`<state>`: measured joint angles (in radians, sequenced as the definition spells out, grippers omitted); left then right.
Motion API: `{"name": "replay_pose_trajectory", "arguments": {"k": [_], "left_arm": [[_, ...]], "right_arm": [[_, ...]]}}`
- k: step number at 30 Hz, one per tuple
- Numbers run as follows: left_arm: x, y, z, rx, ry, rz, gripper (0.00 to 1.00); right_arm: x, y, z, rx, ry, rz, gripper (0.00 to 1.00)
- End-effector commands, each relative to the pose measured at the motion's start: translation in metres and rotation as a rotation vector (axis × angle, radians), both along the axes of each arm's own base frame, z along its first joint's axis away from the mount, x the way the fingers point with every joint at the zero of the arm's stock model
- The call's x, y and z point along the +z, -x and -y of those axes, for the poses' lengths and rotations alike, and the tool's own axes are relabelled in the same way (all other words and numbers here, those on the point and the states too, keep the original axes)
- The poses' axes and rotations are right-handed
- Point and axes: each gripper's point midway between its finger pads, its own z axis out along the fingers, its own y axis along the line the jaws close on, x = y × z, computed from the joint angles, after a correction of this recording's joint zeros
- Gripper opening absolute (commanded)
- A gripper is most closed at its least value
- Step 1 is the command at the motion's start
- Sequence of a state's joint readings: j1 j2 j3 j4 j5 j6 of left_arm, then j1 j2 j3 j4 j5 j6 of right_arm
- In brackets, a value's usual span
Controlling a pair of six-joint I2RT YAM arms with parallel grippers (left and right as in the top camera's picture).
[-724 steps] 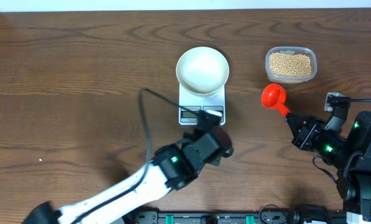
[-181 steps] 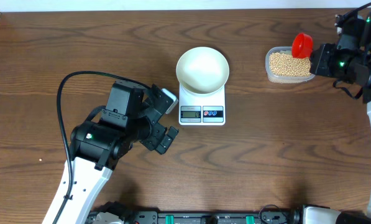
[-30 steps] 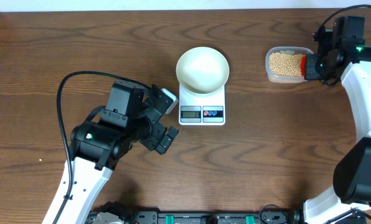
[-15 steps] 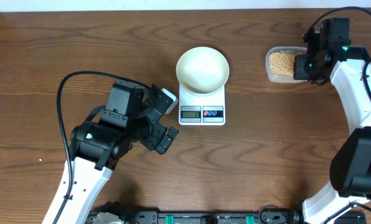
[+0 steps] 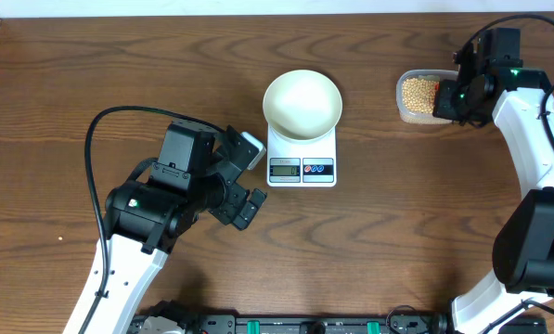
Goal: Scoop item into bowl and weigh 50g on scale
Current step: 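Drag the scoop through the soybeans to fill it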
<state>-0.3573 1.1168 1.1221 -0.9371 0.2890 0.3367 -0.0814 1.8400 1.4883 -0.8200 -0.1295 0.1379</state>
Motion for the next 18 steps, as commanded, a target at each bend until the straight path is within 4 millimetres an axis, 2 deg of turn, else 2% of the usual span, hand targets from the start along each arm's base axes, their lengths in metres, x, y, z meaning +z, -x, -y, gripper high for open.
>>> {"name": "replay_pose_trajectory", "arguments": {"k": [1,8,18], "left_arm": [[-0.005,0.001,0.0,0.006,-0.004,-0.015,0.98],[-0.005,0.001,0.0,0.006,-0.003,-0.015,0.98],[-0.005,0.001,0.0,0.006,-0.004,-0.015,0.98]], "right_arm": [[-0.01,0.007,-0.01,-0.07,-0.109,-0.052,0.01],[-0.016,0.007,-0.001,-0.11,-0.182,-0.068,0.01],[-0.027,0.009,-0.003,-0.115,-0.308,-0.107,0.01]]}}
